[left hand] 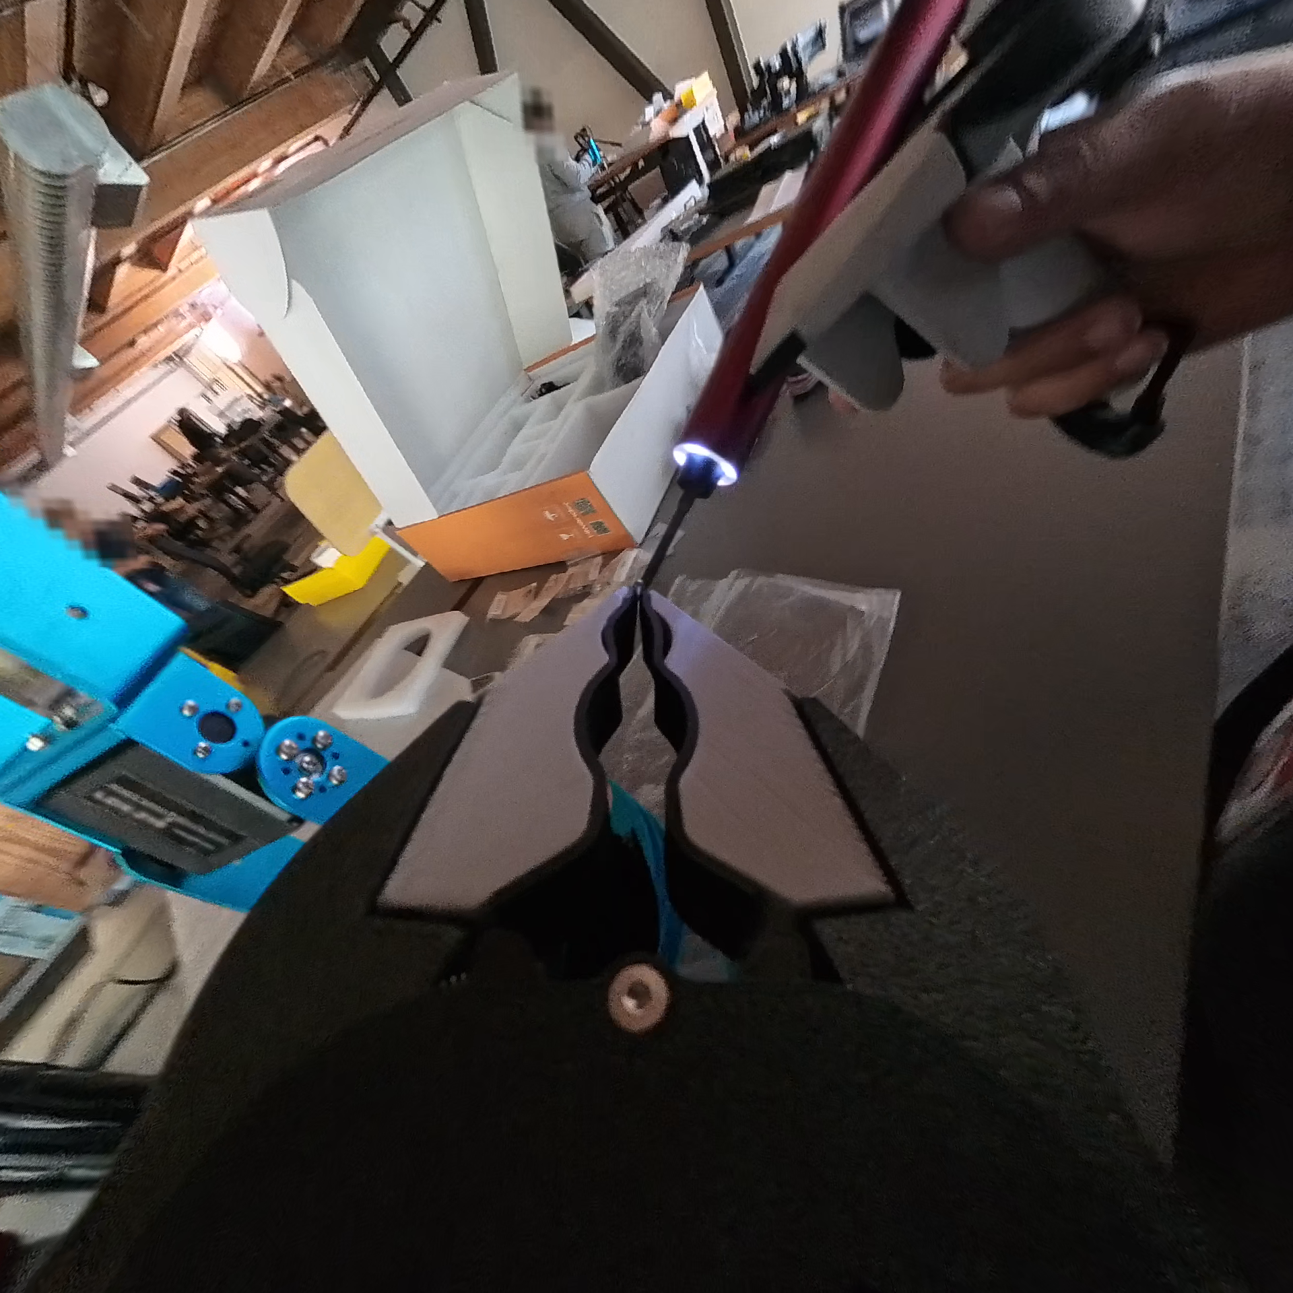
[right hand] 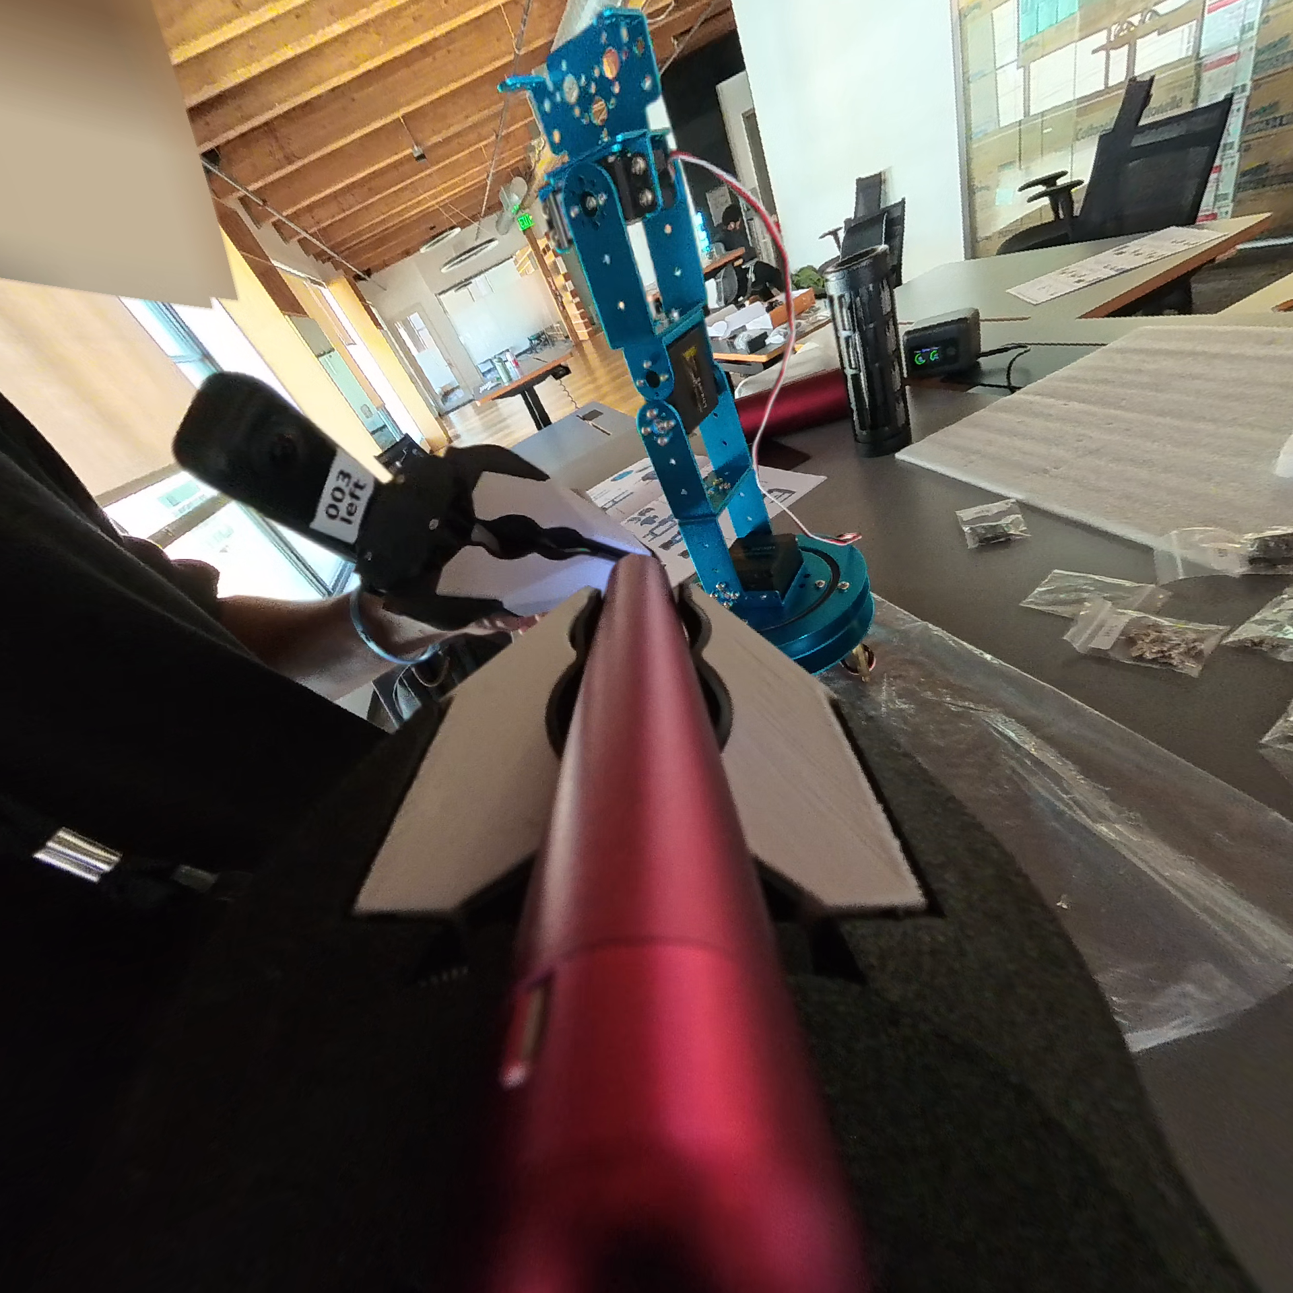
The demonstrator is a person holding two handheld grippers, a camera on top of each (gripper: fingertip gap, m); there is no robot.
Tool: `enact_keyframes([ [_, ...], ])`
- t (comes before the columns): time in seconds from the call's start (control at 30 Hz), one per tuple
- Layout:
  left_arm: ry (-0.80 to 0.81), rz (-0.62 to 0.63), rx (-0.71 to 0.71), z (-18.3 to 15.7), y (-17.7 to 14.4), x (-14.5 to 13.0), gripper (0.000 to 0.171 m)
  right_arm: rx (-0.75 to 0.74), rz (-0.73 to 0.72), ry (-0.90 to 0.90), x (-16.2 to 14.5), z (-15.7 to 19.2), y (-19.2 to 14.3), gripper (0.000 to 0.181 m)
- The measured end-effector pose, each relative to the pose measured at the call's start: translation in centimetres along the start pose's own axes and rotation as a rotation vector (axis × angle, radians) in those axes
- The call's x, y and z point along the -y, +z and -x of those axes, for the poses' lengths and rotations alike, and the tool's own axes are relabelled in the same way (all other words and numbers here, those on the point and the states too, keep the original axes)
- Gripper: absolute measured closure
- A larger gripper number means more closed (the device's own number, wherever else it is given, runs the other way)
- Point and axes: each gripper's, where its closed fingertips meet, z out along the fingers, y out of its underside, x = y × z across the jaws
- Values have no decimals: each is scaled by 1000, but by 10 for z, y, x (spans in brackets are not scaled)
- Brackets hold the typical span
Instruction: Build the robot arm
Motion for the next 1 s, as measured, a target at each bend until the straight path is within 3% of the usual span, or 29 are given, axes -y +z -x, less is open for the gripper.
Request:
enact_keyframes([
  [0.17,153,38,5,0,0,-3,171,20,-3,21,-1,0,1,159],
  [1.0,121,-4,-3,-1,-6,4,171,45,-26,35,3,8,-1,157],
])
